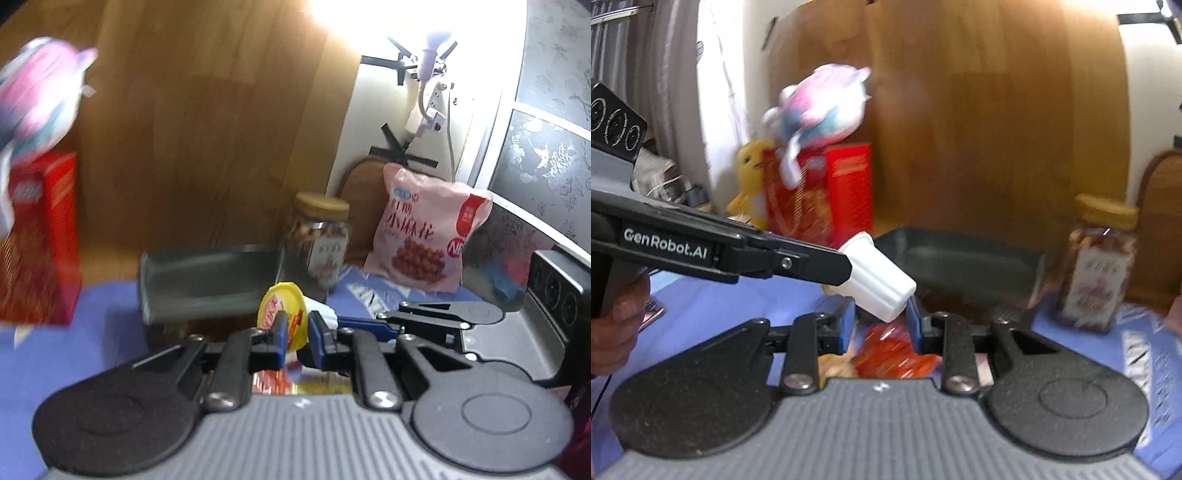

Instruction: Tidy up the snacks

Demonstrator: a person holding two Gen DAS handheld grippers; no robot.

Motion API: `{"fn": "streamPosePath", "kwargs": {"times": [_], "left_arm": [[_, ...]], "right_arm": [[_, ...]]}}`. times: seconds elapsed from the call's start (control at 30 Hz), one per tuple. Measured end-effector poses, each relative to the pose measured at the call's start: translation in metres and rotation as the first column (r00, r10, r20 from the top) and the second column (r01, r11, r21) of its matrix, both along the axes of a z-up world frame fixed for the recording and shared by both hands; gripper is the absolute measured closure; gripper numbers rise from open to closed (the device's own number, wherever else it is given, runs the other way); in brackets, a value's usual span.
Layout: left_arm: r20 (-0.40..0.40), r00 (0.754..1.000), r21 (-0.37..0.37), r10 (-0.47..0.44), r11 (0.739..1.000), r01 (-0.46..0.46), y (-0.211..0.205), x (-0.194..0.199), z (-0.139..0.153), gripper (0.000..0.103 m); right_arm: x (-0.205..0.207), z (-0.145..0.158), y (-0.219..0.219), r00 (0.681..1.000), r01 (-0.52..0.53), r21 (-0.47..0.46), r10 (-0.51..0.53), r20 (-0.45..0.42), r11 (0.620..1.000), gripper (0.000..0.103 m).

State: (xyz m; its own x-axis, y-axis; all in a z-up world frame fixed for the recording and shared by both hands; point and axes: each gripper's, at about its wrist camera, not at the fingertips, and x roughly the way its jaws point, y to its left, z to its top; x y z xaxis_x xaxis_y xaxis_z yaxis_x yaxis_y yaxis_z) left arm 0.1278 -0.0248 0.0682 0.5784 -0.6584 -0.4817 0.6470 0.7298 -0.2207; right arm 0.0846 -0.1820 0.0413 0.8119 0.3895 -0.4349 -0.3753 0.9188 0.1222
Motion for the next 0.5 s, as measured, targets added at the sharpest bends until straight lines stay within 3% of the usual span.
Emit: {"fn": "streamPosePath", "kwargs": {"times": [0.2, 0.5], "left_arm": [[0.037, 0.999, 0.008, -0.014, 1.0, 0.014, -0.036, 0.043, 0.002, 0.09], [-0.014, 1.0, 0.026, 0.011, 1.0, -0.011, -0.057, 0.099, -0.028, 0.09]], "right_arm": [[0.046, 0.005, -0.028, 0.998, 0.055, -0.002, -0.055, -0.004, 0.998, 0.07], [0.093, -0.02, -0.046, 0.995, 0.069, -0.027, -0.071, -0.067, 0.997, 0.07]]}}
